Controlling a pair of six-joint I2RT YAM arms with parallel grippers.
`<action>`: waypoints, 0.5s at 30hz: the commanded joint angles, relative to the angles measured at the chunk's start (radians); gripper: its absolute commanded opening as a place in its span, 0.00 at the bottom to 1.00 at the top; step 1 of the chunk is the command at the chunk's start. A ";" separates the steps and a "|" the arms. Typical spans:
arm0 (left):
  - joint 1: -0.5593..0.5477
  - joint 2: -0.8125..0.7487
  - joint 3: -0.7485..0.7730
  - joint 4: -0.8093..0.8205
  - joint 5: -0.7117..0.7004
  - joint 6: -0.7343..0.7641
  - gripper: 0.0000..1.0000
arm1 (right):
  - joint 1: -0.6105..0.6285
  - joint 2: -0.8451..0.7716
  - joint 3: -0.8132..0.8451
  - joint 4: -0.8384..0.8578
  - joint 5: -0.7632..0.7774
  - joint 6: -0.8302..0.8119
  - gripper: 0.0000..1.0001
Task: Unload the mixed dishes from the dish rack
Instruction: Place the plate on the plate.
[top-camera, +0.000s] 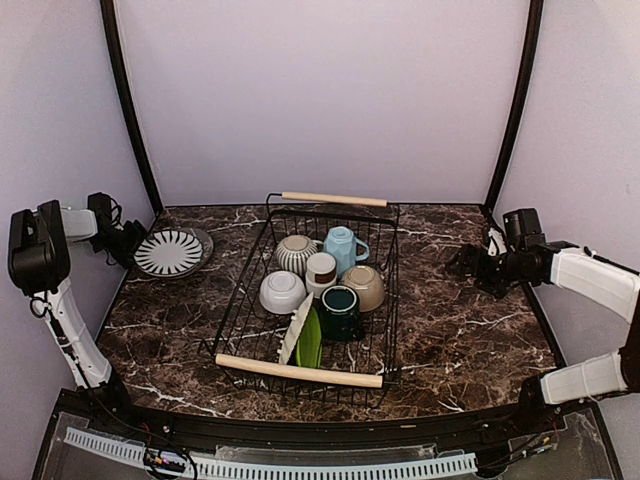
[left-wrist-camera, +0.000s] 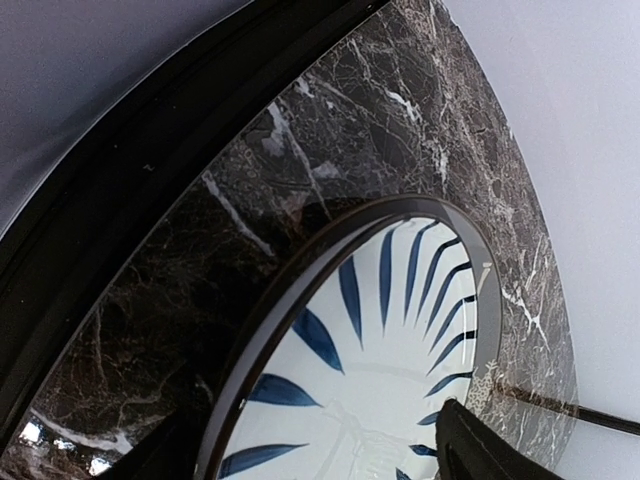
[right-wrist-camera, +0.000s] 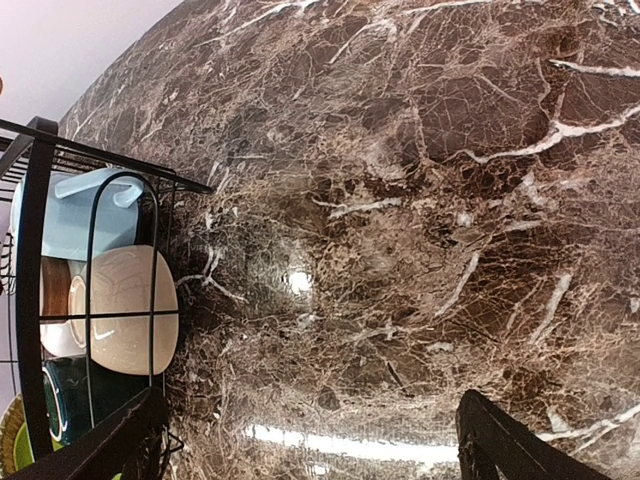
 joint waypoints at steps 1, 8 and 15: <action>-0.004 0.011 0.052 -0.061 -0.027 0.035 0.81 | 0.009 0.004 -0.018 0.039 -0.021 0.007 0.99; -0.005 0.027 0.070 -0.095 -0.044 0.049 0.82 | 0.008 0.008 -0.030 0.052 -0.028 0.015 0.99; -0.026 0.033 0.082 -0.105 -0.032 0.059 0.85 | 0.008 0.008 -0.032 0.048 -0.018 0.011 0.99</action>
